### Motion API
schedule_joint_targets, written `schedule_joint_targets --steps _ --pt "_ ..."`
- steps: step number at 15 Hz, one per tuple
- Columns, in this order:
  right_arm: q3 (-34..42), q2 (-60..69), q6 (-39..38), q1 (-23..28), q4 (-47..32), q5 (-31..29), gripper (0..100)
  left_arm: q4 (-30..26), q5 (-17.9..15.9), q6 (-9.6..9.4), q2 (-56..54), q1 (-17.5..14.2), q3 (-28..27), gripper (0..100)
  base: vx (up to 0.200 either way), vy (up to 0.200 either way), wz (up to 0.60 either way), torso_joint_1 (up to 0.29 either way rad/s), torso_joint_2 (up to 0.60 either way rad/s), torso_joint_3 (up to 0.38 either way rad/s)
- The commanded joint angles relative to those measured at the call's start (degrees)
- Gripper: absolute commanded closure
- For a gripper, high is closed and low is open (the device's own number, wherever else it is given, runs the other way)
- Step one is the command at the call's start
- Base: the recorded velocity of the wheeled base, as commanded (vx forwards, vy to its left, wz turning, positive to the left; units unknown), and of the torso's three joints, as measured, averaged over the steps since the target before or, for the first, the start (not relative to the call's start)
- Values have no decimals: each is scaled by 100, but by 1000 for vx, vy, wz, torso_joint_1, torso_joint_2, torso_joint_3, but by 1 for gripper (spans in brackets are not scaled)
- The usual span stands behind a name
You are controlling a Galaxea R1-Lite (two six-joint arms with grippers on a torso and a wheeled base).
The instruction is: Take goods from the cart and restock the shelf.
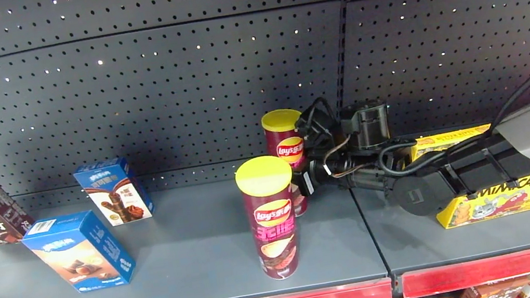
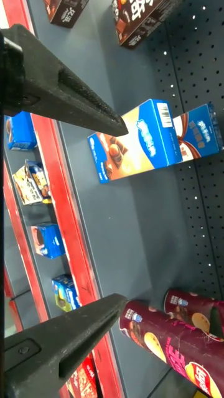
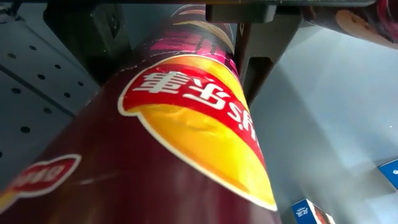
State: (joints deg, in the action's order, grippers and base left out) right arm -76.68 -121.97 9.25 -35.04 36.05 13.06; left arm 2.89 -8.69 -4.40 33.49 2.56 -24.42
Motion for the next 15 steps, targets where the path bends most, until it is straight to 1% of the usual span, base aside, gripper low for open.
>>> schedule_joint_targets --steps 1,7,8,15 --pt "-14 -3 -2 -3 -1 4 100 1 -1 1 9 -1 7 0 0 0 0 0 0 0" --pt "-75 24 6 6 -124 -31 100 1 -1 1 9 -1 16 0 0 0 0 0 0 0" --pt "-93 24 6 6 -124 -31 0 1 -1 1 9 -1 16 0 0 0 0 0 0 0" --pt "-110 208 -2 23 -203 -40 0 1 -1 1 9 -1 16 0 0 0 0 0 0 0"
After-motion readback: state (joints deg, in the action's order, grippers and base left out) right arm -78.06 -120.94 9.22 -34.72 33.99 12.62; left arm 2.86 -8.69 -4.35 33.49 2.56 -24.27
